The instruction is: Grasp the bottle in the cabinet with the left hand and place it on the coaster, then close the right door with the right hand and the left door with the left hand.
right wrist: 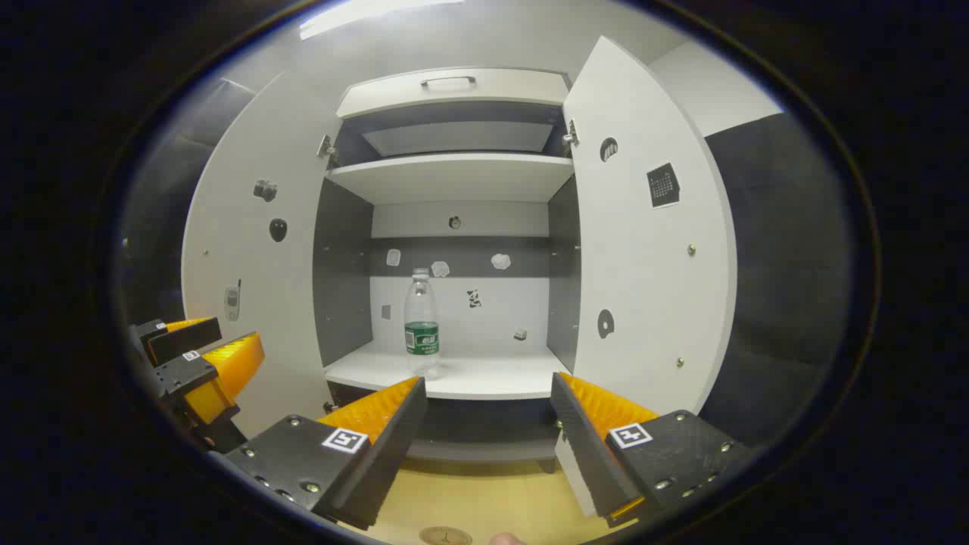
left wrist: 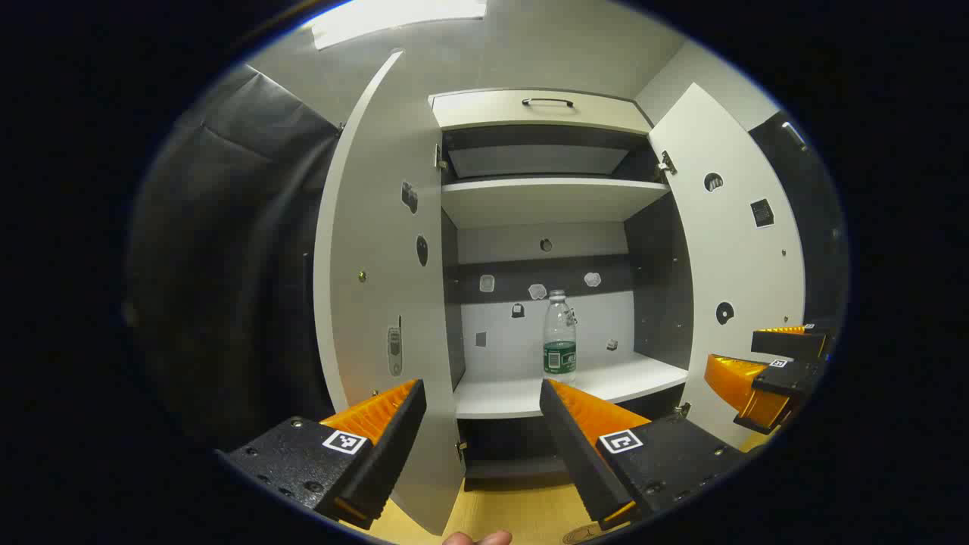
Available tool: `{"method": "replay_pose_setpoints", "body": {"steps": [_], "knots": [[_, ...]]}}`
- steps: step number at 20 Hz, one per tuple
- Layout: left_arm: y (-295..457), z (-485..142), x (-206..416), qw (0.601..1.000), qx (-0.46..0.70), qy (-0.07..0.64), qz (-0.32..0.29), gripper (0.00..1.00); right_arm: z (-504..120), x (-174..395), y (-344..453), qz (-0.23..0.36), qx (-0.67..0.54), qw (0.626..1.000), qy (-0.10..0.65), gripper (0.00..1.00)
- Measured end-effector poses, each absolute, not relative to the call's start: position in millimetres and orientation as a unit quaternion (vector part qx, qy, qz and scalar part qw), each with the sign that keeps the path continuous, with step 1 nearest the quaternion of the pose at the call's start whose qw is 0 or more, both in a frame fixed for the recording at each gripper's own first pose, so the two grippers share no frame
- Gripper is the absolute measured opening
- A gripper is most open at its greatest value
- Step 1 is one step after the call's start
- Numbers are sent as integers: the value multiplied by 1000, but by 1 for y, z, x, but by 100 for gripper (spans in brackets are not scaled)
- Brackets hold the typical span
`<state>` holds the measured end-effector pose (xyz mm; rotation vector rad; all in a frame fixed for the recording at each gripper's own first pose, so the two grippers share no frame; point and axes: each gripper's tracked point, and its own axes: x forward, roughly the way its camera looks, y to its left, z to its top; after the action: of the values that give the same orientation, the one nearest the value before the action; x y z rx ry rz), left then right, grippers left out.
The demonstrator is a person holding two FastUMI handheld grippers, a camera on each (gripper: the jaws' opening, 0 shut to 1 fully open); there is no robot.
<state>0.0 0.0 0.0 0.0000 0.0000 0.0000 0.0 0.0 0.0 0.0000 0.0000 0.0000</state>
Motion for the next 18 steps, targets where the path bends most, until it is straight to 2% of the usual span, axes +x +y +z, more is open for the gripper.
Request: {"method": "replay_pose_setpoints", "body": {"steps": [18], "knots": [[-15,3,10,1000,10,-4,2,95,4,3,-13,5,16,1000,-1,100]]}}
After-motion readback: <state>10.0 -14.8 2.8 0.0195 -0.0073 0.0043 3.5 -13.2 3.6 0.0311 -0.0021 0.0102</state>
